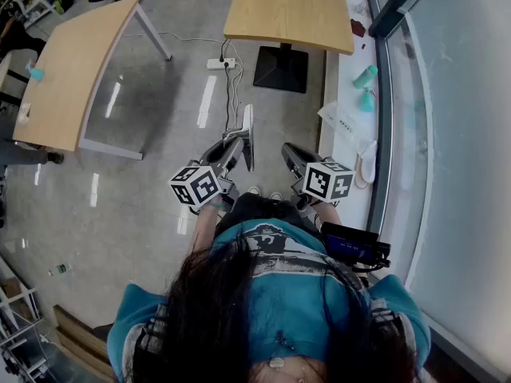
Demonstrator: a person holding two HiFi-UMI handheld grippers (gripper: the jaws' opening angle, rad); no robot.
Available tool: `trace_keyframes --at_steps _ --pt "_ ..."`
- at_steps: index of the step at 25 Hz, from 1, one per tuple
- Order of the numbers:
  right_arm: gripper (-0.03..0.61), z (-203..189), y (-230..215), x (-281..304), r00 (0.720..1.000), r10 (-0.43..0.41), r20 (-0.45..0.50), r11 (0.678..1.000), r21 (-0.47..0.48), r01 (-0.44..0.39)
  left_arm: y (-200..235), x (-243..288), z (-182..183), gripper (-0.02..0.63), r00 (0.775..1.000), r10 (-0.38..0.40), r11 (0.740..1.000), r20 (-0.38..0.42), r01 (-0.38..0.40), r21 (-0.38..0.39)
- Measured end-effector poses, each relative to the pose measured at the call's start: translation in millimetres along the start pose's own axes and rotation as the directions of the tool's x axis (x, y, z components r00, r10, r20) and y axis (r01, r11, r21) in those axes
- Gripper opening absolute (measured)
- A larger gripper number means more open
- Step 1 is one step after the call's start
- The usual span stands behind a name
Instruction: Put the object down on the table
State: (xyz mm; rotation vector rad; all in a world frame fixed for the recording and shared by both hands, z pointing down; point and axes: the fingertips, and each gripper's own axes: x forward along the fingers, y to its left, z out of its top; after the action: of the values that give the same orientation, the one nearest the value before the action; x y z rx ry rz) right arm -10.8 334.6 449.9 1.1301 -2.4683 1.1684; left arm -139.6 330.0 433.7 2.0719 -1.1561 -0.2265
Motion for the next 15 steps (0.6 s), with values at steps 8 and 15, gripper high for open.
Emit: trace_keyframes --at_steps 8,15 --pt "0.008 -6 4 20 1.000 -0.006 -0.010 1.000 0.011 0.006 17 3 3 0.089 1.000 -0.016 1.000 -0.018 0.016 -0.013" --pt "0.008 7 -13 30 0.999 -0.027 -0.017 0.999 0.021 0.027 25 26 7 0.089 0.999 -0.022 0.999 -0.031 0.021 -0.034"
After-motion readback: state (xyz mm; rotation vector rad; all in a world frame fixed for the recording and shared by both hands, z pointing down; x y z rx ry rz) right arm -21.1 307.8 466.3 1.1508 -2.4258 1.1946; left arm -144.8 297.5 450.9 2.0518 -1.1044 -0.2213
